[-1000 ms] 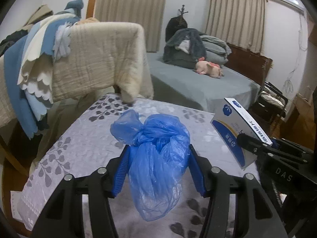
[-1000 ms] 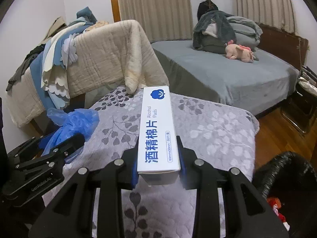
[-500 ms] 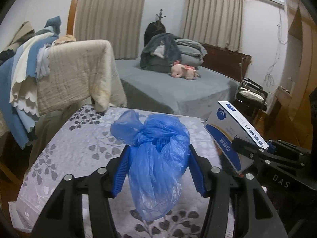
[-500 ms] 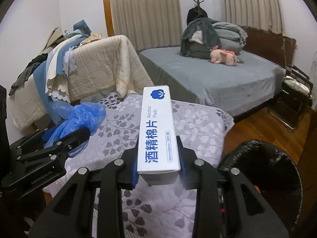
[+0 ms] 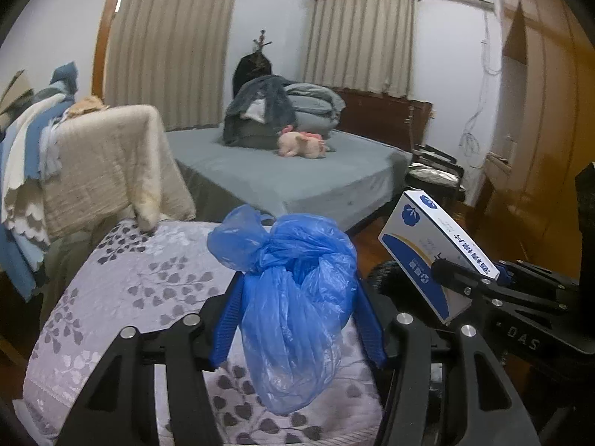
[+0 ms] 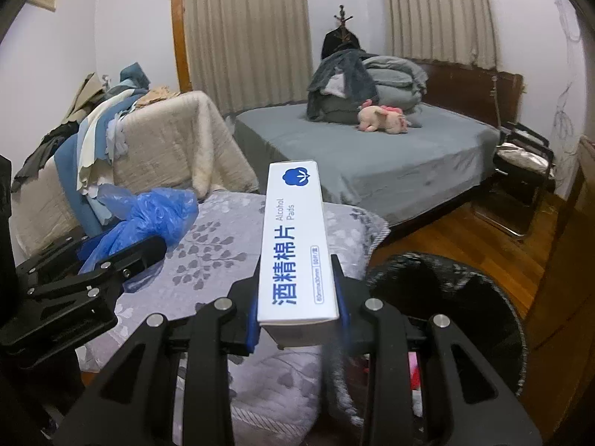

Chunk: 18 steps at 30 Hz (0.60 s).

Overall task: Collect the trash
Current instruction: 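Carry the blue bag and white box over the bin with both tools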

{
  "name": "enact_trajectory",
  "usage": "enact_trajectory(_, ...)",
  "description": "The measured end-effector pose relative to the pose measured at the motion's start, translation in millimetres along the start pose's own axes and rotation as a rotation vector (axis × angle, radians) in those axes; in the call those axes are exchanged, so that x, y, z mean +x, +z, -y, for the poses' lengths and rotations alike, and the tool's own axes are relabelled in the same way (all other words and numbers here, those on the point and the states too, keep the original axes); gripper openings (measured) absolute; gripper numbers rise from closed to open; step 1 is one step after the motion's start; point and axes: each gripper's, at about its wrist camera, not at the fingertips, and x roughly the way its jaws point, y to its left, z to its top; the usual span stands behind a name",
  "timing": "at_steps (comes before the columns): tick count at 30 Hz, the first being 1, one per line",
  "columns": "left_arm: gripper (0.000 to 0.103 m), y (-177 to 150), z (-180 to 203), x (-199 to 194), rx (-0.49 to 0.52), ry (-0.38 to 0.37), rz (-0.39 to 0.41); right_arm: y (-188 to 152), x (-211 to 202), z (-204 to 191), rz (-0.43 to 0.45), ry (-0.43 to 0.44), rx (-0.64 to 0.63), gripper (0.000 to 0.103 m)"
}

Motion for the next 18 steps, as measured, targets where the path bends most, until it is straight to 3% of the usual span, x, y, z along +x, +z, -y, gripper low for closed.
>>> enact_trajectory(18,0.056,-1,87,3,0.104,-0.150,0.004,-21,-47,72,0.035,-0.159,0.069,0.030)
